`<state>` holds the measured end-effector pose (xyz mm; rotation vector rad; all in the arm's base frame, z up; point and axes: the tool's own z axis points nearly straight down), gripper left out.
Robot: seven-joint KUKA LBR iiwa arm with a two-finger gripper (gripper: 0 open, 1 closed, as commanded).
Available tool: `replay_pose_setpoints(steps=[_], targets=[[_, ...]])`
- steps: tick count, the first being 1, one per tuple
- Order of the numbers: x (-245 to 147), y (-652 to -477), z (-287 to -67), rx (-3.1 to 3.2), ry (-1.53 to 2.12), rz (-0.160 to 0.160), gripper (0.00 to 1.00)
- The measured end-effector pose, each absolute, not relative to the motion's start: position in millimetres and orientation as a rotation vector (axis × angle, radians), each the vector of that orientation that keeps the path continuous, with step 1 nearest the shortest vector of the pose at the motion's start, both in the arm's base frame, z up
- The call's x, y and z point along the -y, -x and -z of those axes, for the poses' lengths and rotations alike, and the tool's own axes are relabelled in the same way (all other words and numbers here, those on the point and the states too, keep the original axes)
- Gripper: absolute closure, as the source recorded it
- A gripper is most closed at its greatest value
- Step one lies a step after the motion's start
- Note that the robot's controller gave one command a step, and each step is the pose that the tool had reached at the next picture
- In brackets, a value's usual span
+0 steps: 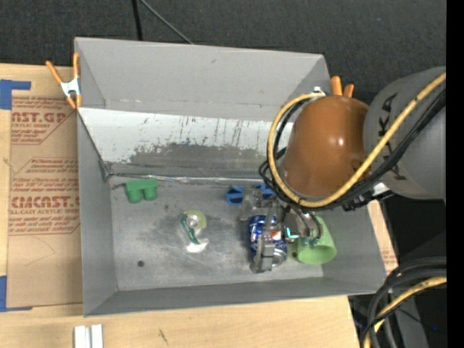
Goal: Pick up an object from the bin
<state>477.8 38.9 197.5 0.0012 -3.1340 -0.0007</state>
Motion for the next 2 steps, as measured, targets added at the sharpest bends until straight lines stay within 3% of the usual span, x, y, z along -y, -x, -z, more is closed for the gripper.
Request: replay_pose_setpoints(steps=[1, 2], targets=[[45.8, -514.5, -80.1, 3.121, -0.331, 0.003, 0.0], [44.7, -515.4, -82.6, 3.123, -0.332, 0.002, 1.0]])
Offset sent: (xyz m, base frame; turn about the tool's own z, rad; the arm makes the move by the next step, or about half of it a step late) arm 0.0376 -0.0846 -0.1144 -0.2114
